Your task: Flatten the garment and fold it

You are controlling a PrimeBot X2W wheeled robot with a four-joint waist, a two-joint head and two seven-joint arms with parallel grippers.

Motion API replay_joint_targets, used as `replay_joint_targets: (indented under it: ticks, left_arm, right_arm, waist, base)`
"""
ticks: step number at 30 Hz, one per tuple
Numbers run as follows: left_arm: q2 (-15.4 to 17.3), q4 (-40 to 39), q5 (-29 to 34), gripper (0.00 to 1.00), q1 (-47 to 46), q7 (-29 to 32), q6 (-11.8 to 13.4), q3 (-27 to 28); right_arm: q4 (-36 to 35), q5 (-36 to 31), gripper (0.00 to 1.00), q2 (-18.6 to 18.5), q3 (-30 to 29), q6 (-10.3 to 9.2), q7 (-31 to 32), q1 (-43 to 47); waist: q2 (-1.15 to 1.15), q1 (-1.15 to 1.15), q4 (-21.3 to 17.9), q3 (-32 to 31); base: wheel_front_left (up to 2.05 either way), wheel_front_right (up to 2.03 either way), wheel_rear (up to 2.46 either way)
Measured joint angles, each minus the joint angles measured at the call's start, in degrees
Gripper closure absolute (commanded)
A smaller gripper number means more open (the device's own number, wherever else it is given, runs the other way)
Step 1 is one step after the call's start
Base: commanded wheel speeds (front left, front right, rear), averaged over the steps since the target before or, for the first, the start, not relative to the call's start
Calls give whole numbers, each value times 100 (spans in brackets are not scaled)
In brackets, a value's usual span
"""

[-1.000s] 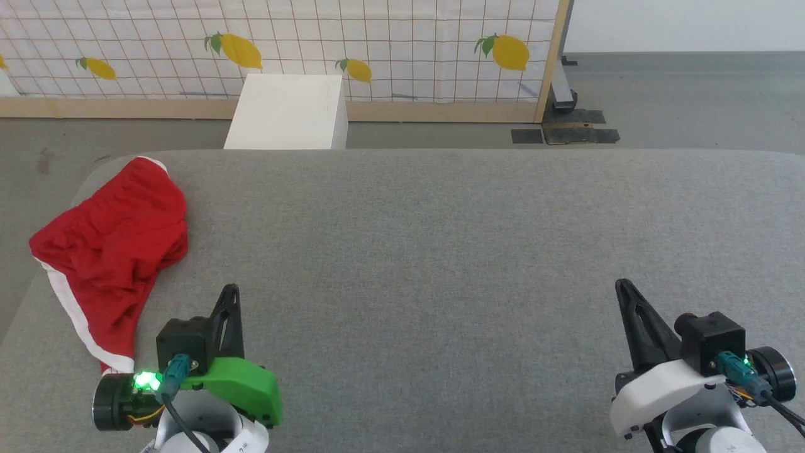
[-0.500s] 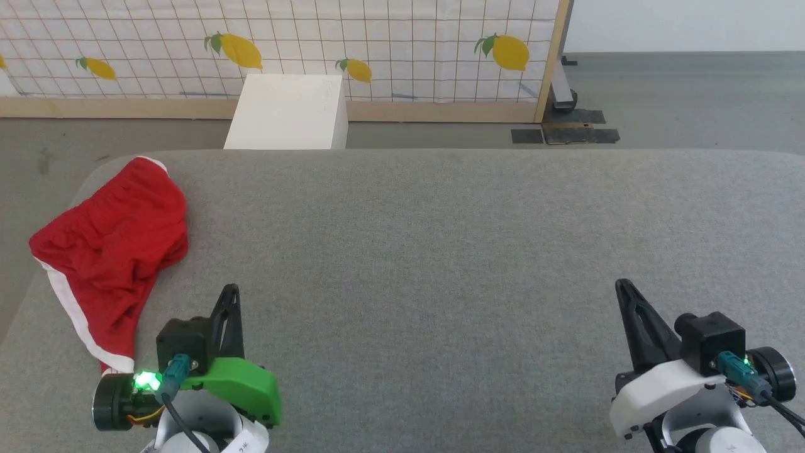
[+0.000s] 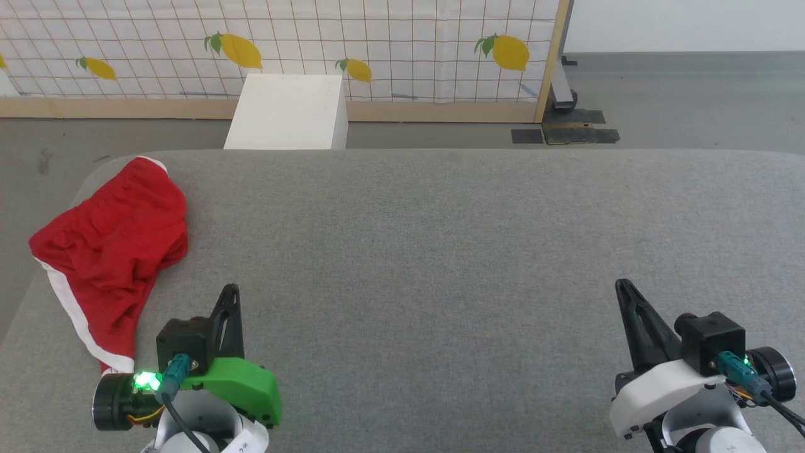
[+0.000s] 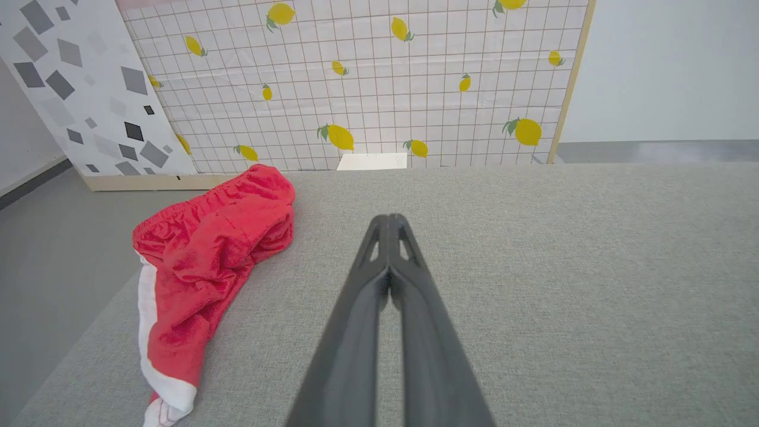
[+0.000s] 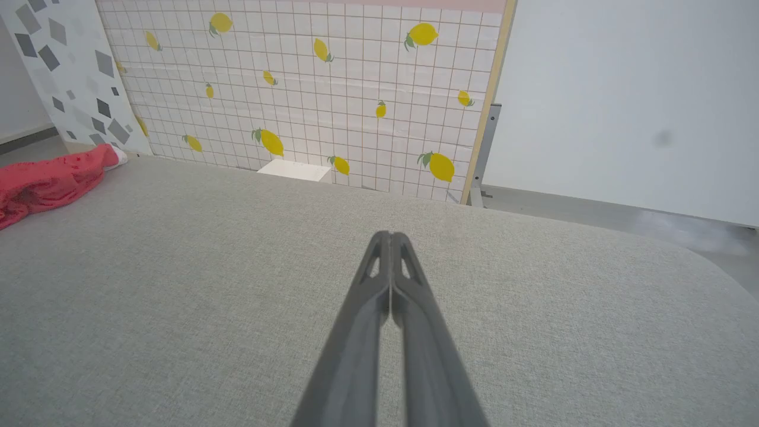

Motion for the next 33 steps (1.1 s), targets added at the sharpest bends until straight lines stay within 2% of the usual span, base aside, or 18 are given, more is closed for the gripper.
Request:
replay_joint_targets:
  ticks: [33]
  left_arm:
    - [0, 0, 0, 100, 0, 1, 0, -1]
  right_arm:
    - [0, 1, 100, 0, -2, 0, 0, 0]
  waist:
    - [0, 0, 0, 0]
  base:
    - [0, 0, 0]
